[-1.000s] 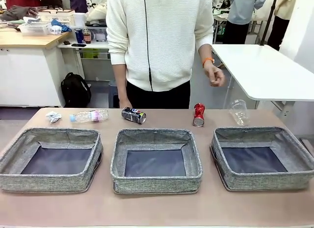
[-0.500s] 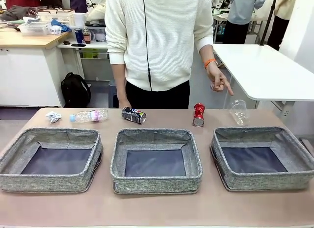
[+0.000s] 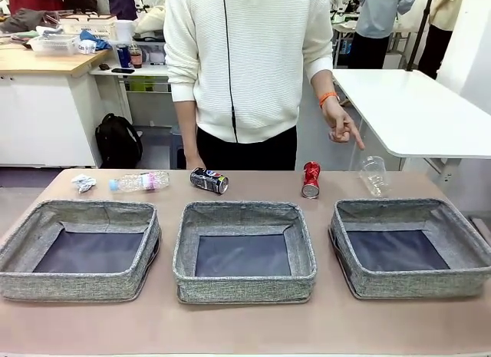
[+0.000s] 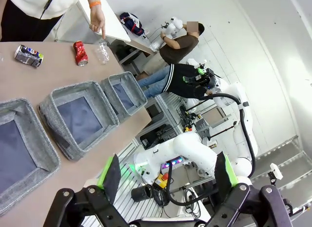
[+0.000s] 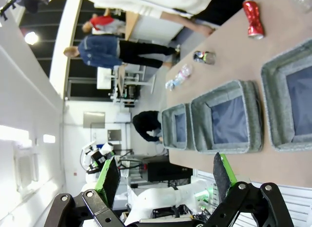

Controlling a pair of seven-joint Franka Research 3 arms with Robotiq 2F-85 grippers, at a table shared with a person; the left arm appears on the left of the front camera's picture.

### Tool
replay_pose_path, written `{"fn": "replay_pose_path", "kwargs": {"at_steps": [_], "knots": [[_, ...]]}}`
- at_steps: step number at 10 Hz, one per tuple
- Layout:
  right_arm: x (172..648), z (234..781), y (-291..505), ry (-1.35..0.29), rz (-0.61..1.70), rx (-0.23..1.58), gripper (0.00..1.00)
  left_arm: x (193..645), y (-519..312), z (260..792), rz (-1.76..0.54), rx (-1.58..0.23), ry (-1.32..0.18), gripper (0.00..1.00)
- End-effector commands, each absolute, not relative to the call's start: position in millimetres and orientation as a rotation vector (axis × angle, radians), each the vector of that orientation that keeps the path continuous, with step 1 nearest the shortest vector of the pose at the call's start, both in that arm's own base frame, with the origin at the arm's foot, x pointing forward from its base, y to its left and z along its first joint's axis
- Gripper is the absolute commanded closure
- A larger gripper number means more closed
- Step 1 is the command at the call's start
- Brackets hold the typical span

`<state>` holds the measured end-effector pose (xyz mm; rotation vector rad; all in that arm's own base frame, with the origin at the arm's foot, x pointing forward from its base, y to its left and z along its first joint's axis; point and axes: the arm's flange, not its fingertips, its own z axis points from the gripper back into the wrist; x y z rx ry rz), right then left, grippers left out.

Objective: Sort the waste into the appropriate baskets.
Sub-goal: Pick up the waste item pointed out by the person.

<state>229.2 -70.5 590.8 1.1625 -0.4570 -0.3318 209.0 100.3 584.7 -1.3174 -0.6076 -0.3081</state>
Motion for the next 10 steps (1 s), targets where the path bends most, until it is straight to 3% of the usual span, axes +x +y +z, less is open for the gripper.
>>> {"fn": "replay_pose_path", "kwargs": {"at_steps": [1, 2, 4, 6, 9, 10], "knots": [[229, 591, -70, -0.457, -0.332, 1.162, 0.0, 211, 100, 587, -0.33, -1.33, -0.625, 0.0], [264, 585, -52, -0.552, -0.601, 0.613, 0.0, 211, 100, 587, -0.33, -1.33, -0.625, 0.0], [328, 574, -7, -0.548, -0.495, 0.163, 0.0, 211, 100, 587, -0.33, -1.33, -0.625, 0.0], [376, 549, 3, -0.482, -0.425, -0.033, 0.0, 211, 100, 587, -0.33, -1.33, -0.625, 0.0], [431, 511, 5, -0.486, -0.3, -0.015, 0.0, 211, 100, 587, -0.33, -1.33, -0.625, 0.0], [432, 516, 5, -0.484, -0.365, 0.063, 0.0, 211, 100, 587, -0.33, -1.33, -0.625, 0.0]]}}
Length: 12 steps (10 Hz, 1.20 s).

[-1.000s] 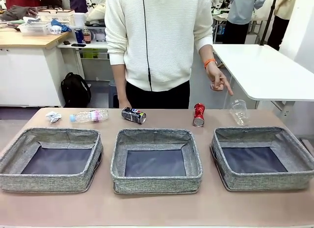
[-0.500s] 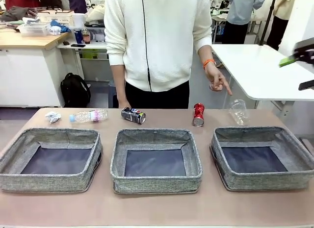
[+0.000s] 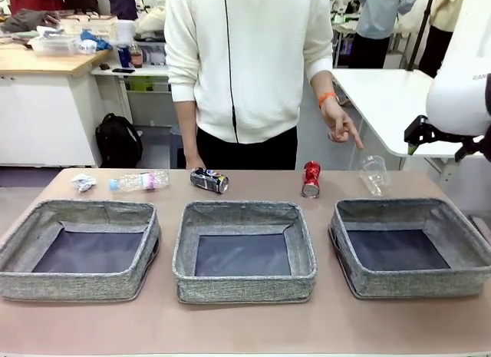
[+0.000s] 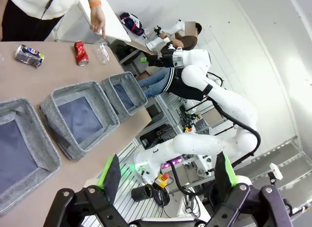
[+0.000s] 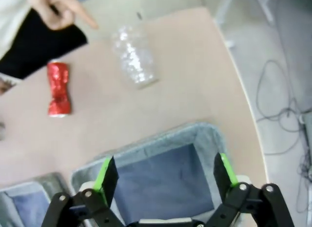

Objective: Sort the waste into the appropriate baskets.
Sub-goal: Pick up the waste item pointed out by the person.

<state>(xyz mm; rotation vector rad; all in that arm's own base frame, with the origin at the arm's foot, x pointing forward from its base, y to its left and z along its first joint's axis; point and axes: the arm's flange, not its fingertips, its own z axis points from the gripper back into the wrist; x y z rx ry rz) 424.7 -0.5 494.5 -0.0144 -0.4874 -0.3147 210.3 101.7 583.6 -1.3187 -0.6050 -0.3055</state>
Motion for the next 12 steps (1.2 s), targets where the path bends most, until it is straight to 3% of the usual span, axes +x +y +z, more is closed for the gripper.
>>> {"fn": "replay_pose_path", "kwargs": {"at_steps": [1, 4, 7, 12], "knots": [[410, 499, 9, -0.514, -0.31, -0.003, 0.0, 211, 100, 587, -0.33, -1.33, -0.625, 0.0], [447, 488, -5, -0.492, -0.314, -0.086, 0.0, 211, 100, 587, -0.33, -1.33, -0.625, 0.0], [517, 459, -2, -0.479, -0.049, -0.081, 0.0, 211, 100, 587, -0.33, -1.33, -0.625, 0.0], [590, 400, -6, -0.352, 0.027, -0.019, 0.0, 211, 100, 587, -0.33, -1.33, -0.625, 0.0]]}}
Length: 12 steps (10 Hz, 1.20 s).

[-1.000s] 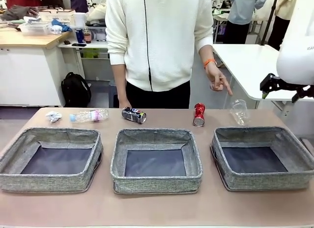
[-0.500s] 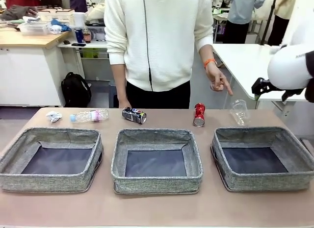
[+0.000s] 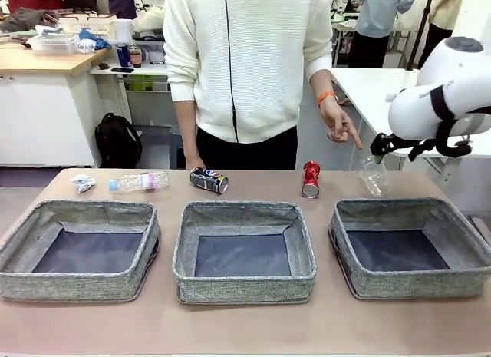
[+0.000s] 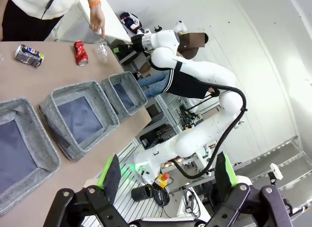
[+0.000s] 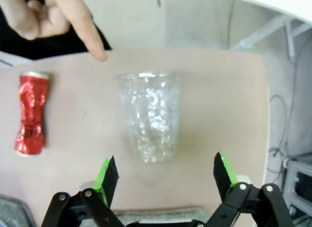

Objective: Sort the waste into the appropriate baskets.
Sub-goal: Pick up the waste item pointed out by the person.

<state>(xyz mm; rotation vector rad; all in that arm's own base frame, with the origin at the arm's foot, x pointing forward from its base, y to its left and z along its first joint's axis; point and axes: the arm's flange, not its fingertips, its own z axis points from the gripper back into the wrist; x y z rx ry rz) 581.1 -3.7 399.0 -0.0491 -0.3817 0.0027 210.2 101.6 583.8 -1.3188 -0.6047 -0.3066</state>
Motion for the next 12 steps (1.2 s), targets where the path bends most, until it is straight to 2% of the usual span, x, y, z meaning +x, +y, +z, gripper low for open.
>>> {"fn": "replay_pose_path", "kwargs": {"at_steps": [1, 7, 8, 12], "knots": [[596, 387, -6, -0.317, 0.041, -0.012, 0.0, 211, 100, 587, -0.33, -1.33, -0.625, 0.0], [625, 334, -8, -0.333, 0.024, 0.055, 0.0, 211, 100, 587, -0.33, -1.33, -0.625, 0.0], [629, 331, -8, -0.317, 0.063, 0.12, 0.0, 211, 100, 587, -0.33, -1.33, -0.625, 0.0], [646, 319, -4, -0.347, 0.023, 0.074, 0.0, 211, 100, 587, -0.33, -1.33, -0.625, 0.0]]}}
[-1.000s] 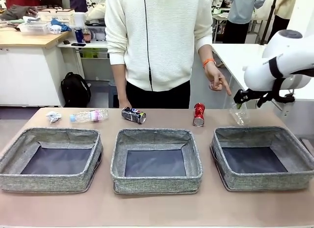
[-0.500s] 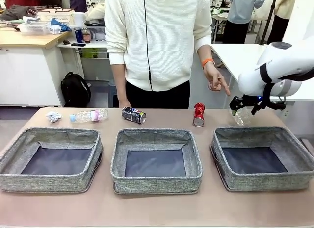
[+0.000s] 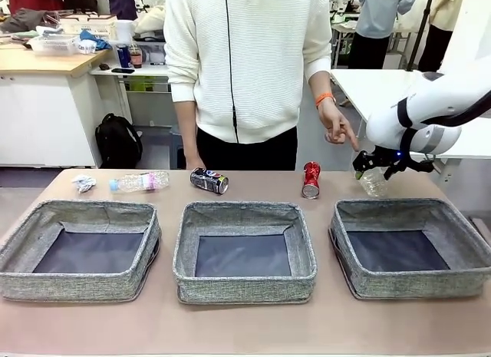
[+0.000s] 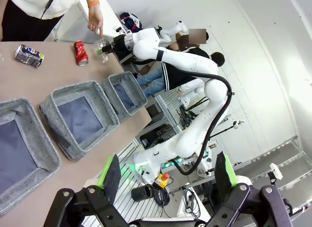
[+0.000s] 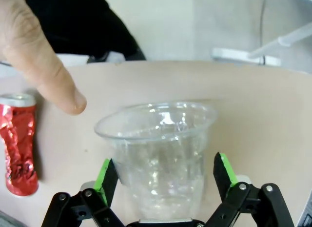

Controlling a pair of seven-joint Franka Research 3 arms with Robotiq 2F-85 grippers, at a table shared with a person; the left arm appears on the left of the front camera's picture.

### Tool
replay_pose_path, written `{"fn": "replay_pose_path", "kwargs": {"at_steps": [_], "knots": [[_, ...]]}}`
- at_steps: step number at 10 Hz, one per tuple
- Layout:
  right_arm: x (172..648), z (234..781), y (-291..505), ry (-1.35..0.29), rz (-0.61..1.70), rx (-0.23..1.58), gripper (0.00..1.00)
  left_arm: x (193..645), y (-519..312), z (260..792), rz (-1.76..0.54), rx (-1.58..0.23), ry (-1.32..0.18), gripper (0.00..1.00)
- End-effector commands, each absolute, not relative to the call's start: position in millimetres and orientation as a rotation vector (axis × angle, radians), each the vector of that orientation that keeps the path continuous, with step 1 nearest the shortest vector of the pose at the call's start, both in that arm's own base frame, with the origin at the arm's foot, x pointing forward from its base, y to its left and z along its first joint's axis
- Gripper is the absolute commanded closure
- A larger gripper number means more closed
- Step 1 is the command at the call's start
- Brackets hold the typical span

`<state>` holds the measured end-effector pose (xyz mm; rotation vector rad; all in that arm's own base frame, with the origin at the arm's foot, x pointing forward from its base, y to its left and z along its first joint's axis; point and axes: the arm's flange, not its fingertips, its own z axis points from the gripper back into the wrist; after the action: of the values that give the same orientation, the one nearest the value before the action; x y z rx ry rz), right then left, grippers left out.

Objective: Sort the waste into the appropriate baskets.
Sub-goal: Pick up the waste item pointed out by the person.

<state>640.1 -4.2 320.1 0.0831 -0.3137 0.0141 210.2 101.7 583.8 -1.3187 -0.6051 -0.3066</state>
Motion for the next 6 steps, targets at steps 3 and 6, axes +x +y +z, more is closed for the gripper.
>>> {"fn": "replay_pose_path", "kwargs": {"at_steps": [3, 6], "knots": [[646.1, 318.9, -1.2, -0.347, 0.026, 0.082, 0.0, 211.1, 100.3, 586.8, -0.33, -1.33, -0.625, 0.0], [647.6, 315.9, 0.0, -0.336, 0.014, 0.074, 0.12, 211.1, 100.3, 586.8, -0.33, -1.33, -0.625, 0.0]]}}
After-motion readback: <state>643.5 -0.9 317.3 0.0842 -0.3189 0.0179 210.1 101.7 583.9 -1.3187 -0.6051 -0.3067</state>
